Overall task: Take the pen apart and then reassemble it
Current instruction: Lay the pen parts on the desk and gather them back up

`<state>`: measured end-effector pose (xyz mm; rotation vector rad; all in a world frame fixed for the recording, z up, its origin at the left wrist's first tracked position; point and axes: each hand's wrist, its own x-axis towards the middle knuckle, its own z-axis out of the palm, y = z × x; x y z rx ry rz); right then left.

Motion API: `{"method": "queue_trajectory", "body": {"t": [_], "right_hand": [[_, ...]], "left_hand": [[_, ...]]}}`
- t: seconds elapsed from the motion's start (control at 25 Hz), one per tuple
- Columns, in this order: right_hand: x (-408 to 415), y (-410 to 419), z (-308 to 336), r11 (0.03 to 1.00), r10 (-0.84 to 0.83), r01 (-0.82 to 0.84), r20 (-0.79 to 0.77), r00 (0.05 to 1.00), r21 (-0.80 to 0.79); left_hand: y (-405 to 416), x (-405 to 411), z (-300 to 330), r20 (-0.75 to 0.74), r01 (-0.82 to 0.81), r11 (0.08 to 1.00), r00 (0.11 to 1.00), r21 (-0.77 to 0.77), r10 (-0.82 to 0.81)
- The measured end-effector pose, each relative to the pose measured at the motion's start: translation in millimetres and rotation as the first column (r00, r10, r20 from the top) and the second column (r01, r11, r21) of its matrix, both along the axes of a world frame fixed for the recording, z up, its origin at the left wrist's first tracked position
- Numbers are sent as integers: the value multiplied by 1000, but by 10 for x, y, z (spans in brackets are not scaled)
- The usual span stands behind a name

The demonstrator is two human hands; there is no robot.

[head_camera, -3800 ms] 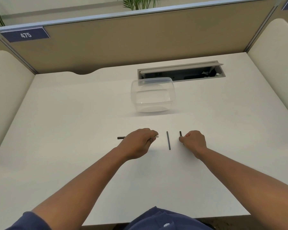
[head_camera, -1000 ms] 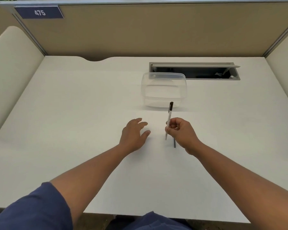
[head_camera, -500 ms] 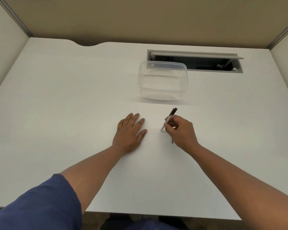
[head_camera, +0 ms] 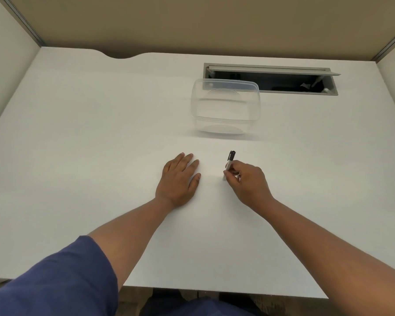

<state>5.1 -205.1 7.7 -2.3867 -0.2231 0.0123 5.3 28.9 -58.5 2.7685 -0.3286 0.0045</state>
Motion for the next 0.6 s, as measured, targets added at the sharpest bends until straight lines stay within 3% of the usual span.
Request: {"method": "queue_trajectory", "body": {"t": [0.36, 0.6], "right_hand": [[-22, -13, -2, 998, 44, -44, 9, 999, -38], [-71, 22, 40, 1000, 1, -1, 103, 995, 0]], "left_hand": [[-2, 0, 11, -13, -8, 1000, 1000, -7, 8], [-6, -9, 12, -10, -11, 1000, 1000, -14, 11]]}}
